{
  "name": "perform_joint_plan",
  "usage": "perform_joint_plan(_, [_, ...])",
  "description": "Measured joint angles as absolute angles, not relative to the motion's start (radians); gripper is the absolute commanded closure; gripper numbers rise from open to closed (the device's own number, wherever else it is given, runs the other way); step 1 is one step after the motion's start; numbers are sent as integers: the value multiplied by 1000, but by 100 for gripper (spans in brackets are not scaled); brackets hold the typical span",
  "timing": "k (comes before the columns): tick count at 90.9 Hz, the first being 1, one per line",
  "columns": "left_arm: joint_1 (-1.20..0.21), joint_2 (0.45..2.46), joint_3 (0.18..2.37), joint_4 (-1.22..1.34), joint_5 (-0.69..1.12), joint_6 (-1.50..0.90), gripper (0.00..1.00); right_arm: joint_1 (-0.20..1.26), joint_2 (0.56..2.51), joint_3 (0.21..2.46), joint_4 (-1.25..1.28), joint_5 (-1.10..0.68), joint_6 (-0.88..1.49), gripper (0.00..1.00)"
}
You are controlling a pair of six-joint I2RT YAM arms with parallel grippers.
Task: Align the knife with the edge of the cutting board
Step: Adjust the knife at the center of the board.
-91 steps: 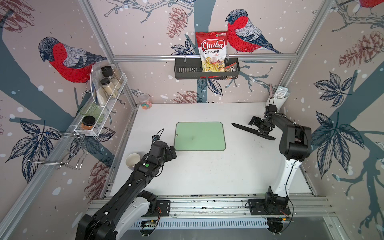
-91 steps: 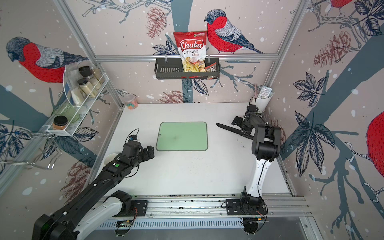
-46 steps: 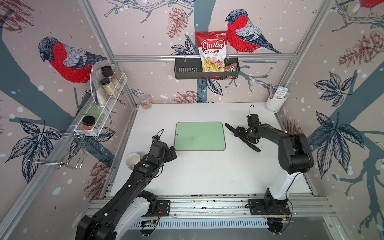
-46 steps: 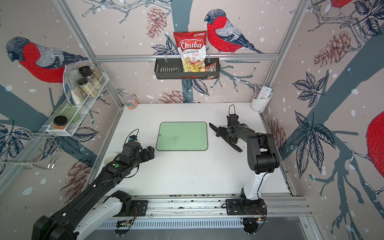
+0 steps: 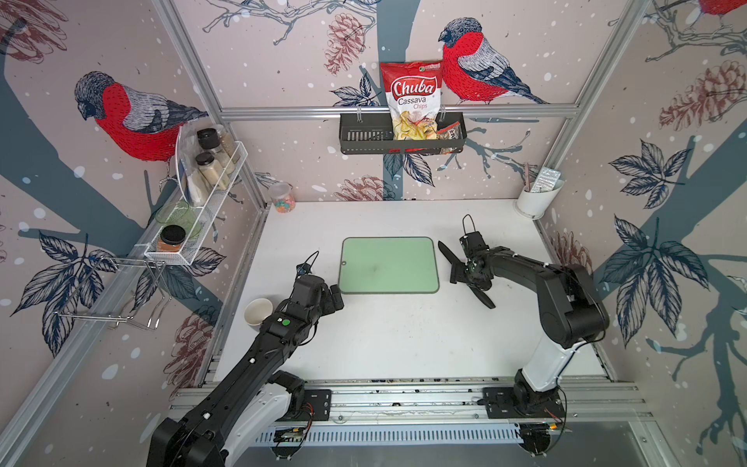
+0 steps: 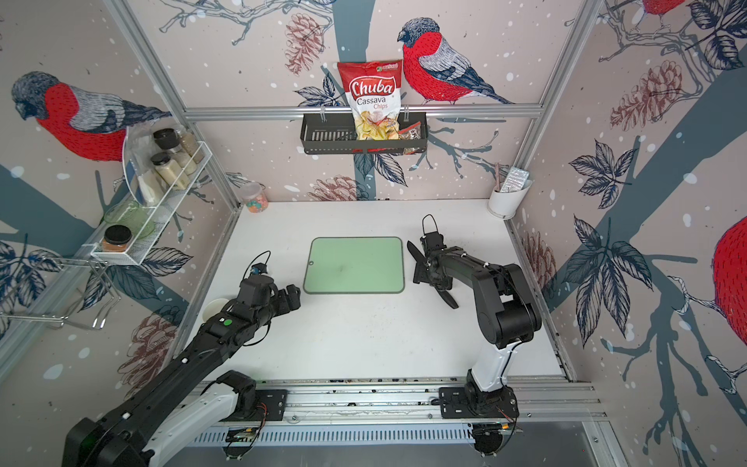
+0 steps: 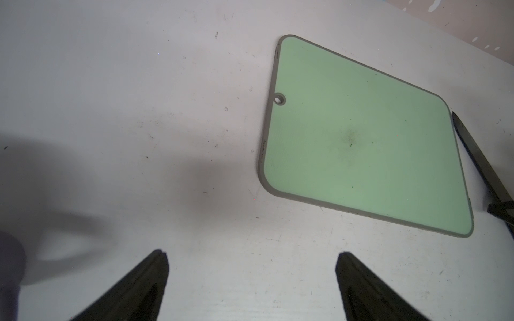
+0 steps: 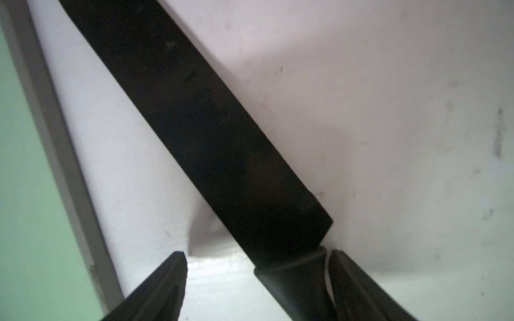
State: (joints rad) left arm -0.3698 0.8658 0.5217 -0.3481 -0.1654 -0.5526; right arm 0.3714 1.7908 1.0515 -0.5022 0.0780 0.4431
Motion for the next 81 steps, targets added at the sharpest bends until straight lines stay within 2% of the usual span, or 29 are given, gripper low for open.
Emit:
perform_joint_plan(15, [-370,869,522,-347,-165,-553,4,454,1779,1029,-535,101,471,26])
perform_joint_plan(25, [-370,878,522,-347,-165,-553,4,479,1762,999,-521,104,480,35])
perform_joint_plan(35, [-370,884,522,-347,-165,-553,4,478,1750,974,-500,107,482,49])
perform_joint_plan(44, [-370,889,522,-347,-165,-553,4,469,1747,969,-496,109,496,53])
perform_joint_plan(59, [-370,896,522,-347,-165,-553,4,436,1729,954,-491,94,491,76])
perform_joint_plan(66, [-370,902,522,-347,-166,-553,4,417,1720,949,-488,67,485,94])
perform_joint_plan(81, [-370,921,524,-347,-169,-553,4,380,1703,937,-476,12,495,100])
